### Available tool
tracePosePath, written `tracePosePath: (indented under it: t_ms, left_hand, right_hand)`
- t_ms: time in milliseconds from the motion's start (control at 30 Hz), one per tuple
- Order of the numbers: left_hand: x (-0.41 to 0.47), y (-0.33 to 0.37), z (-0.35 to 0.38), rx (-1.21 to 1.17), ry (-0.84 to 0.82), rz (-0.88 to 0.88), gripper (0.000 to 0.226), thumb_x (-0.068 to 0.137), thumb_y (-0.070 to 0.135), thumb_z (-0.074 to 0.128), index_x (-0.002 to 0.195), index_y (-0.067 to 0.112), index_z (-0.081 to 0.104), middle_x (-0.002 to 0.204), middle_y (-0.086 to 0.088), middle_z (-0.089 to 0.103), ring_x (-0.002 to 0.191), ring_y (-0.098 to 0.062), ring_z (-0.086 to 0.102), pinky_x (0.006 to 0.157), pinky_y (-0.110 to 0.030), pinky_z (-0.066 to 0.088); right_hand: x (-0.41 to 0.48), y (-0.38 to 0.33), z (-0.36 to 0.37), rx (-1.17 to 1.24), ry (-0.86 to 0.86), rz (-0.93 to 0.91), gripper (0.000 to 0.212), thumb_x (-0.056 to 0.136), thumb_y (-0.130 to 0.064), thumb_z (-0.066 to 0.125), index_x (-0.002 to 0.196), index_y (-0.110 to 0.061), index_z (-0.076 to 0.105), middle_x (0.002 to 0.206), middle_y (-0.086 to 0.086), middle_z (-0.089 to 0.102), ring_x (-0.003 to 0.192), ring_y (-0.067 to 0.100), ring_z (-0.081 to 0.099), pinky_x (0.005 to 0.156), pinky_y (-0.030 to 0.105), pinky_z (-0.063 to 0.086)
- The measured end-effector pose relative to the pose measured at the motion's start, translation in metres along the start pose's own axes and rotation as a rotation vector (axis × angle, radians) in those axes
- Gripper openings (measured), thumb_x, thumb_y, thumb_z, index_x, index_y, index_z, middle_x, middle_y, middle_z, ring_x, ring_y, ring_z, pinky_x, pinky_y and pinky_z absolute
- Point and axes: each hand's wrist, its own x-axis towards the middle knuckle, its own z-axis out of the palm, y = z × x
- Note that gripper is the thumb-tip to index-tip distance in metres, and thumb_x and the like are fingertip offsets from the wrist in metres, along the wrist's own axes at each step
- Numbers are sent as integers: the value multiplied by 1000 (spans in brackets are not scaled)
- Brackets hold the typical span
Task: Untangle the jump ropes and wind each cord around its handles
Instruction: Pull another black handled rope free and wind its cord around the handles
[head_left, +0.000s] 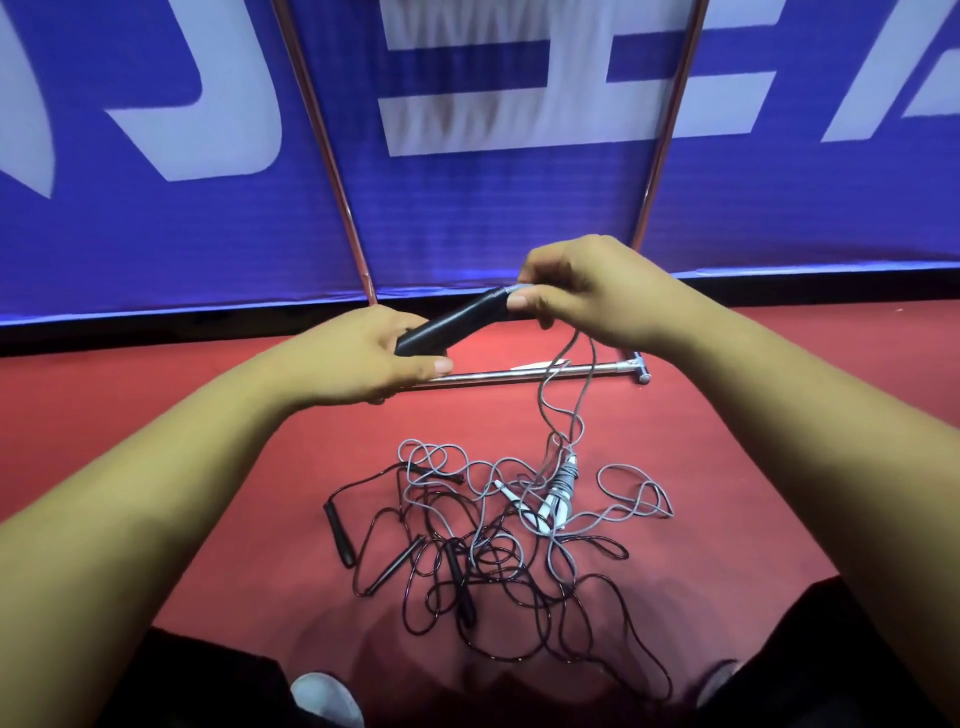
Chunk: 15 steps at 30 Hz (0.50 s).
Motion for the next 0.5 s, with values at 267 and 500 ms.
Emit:
tracePosePath:
  t_ms: [267, 500]
  left_hand:
    - [0, -6, -21, -1084, 233, 189, 22, 96, 32, 52, 82, 16, 57, 50, 8, 33, 40, -5, 31, 42, -18, 28]
    - [14, 9, -2, -1506, 485, 16, 31, 102, 36, 45, 83, 13, 54, 117, -27, 67, 107, -37, 68, 93, -44, 56]
  right_hand:
    - [3, 7, 2, 685, -71, 65, 23, 104, -15, 42, 91, -4, 58, 68, 7, 49, 64, 25, 59, 68, 30, 50]
    - [3, -19, 66, 1075, -200, 321, 27, 104, -19, 40, 88, -6, 58, 57, 3, 42, 43, 15, 40, 50, 27, 33]
